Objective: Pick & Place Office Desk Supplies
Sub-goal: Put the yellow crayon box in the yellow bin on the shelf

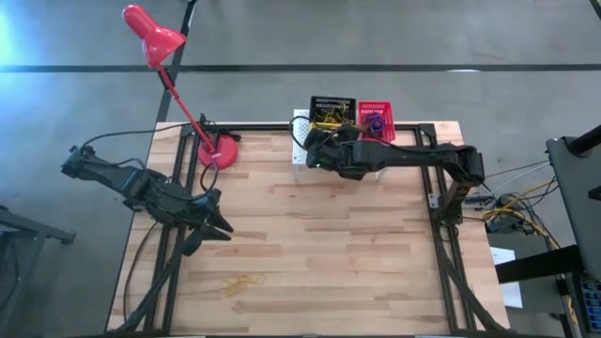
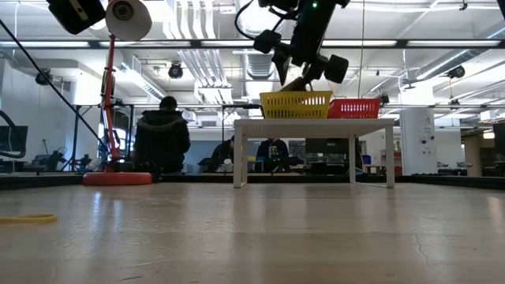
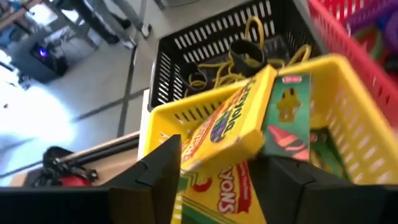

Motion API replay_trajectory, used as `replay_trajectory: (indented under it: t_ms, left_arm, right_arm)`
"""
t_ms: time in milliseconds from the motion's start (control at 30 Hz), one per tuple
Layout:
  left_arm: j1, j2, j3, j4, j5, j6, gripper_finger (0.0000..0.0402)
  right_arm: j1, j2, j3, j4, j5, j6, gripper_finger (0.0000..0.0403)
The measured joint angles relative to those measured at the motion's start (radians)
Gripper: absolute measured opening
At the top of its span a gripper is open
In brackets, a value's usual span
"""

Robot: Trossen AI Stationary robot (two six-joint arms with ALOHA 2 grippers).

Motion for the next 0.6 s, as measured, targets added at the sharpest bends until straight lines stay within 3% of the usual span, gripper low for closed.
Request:
replay_trajectory:
  t_ms: [267, 600]
  left_arm:
    - [0.0, 0.0, 0.0, 0.001, 0.0, 0.0, 0.0125]
    - [0.0, 0.001, 0.0, 0.002, 0.0, 0.0, 0.0125]
  right_arm:
    - [-0.012, -0.087, 0.001, -0.05, -0.058, -0.189, 0.0209]
    - [-0.009, -0.179, 0.001, -0.06, -0.187, -0.387, 0.0205]
